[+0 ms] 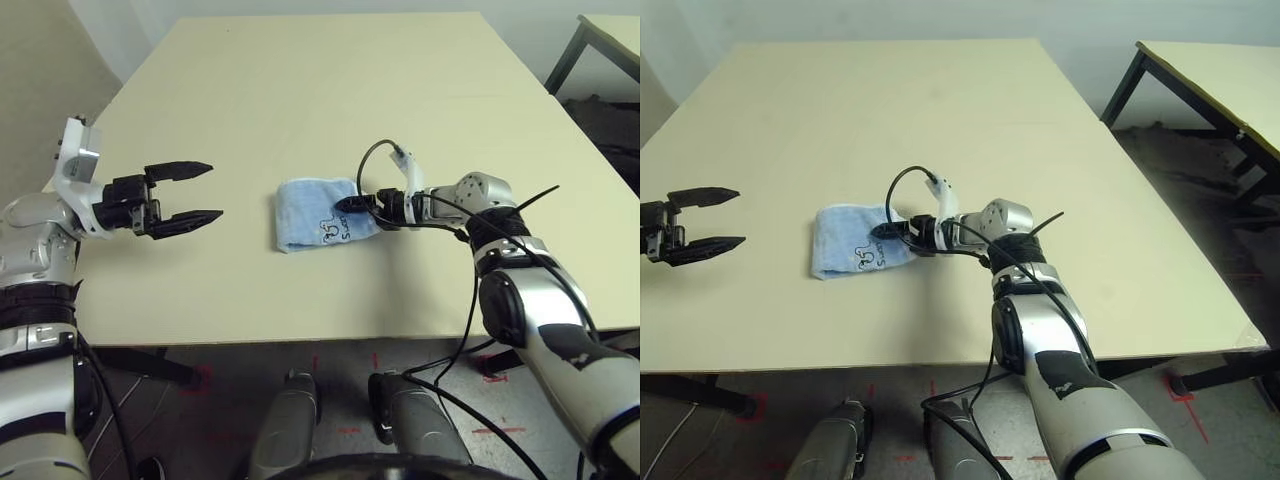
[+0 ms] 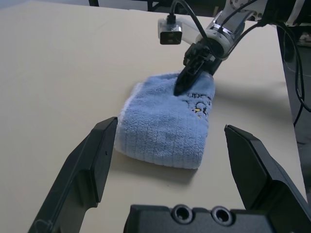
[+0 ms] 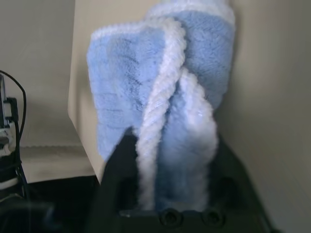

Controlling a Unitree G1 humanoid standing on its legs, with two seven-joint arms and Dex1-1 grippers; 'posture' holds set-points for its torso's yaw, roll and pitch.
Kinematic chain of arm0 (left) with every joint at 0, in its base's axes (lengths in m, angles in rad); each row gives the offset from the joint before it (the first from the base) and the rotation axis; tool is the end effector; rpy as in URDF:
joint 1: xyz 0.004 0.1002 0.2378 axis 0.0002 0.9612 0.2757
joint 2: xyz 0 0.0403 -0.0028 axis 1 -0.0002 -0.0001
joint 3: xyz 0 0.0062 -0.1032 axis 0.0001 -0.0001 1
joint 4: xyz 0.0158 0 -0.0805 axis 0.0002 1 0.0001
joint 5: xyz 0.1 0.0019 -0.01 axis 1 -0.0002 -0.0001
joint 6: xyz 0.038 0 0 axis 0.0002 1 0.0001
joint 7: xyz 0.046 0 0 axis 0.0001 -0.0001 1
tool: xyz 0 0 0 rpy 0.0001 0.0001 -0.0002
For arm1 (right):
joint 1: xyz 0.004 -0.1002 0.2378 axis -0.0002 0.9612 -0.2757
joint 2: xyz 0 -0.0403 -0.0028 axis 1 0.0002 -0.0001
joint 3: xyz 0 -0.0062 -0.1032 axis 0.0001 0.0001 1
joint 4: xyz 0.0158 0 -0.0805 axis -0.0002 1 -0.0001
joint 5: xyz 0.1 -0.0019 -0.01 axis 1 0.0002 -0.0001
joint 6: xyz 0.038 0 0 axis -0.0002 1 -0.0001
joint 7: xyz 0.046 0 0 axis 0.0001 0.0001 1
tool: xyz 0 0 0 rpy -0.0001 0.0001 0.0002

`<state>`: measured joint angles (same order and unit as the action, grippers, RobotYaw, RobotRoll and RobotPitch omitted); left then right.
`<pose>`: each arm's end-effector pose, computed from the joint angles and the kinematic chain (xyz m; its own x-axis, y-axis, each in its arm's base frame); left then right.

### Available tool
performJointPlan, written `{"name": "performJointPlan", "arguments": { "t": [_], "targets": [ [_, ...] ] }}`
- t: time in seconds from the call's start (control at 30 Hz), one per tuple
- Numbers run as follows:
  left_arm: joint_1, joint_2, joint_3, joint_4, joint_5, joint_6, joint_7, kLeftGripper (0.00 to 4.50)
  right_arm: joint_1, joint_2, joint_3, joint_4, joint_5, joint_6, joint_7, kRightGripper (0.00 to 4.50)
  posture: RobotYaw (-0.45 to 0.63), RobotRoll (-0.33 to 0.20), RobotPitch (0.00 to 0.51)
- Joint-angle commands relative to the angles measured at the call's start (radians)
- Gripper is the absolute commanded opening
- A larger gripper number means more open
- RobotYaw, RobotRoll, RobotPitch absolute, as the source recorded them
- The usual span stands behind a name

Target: Fold the towel and set it aside.

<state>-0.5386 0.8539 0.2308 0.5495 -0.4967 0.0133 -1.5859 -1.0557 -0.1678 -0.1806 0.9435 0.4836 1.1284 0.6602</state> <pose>0.2620 0.3564 0.1915 0.4148 -0.9035 -0.1078 0.8920 0.3804 0.2440 0.3449 -0.1323 0.1329 0.3654 0.8544 -0.3694 -0.3510 0.4940 0.7955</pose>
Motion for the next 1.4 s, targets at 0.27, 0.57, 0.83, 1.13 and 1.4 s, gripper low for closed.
{"name": "performJointPlan", "arguments": {
  "t": [0.27, 0.57, 0.83, 1.13, 1.4],
  "targets": [
    [0.001, -0.013, -0.014, 0.003, 0.020, -0.009, -0.012, 4.50, -0.010, -0.028, -0.122, 0.024, 0.016, -0.090, -0.099, 0.02, 0.06, 0.000, 0.137],
    [-0.020, -0.026, -0.018, 0.022, 0.028, -0.015, -0.007, 4.50, 0.018, -0.140, -0.379, -0.007, 0.089, -0.258, -0.393, 0.02, 0.03, 0.000, 0.139],
    [-0.091, -0.036, -0.028, 0.094, 0.044, -0.008, -0.012, 4.50, 0.066, -0.229, -0.610, 0.031, 0.183, -0.486, -0.663, 0.02, 0.00, 0.000, 0.132],
    [-0.117, -0.043, -0.032, 0.129, 0.055, -0.022, -0.023, 4.50, 0.093, -0.199, -0.680, -0.020, 0.253, -0.605, -0.795, 0.02, -0.01, 0.000, 0.125],
    [-0.108, -0.043, -0.025, 0.120, 0.059, -0.021, -0.028, 4.50, 0.092, -0.186, -0.728, -0.009, 0.323, -0.714, -0.861, 0.02, -0.01, 0.000, 0.121]
  ]
}}
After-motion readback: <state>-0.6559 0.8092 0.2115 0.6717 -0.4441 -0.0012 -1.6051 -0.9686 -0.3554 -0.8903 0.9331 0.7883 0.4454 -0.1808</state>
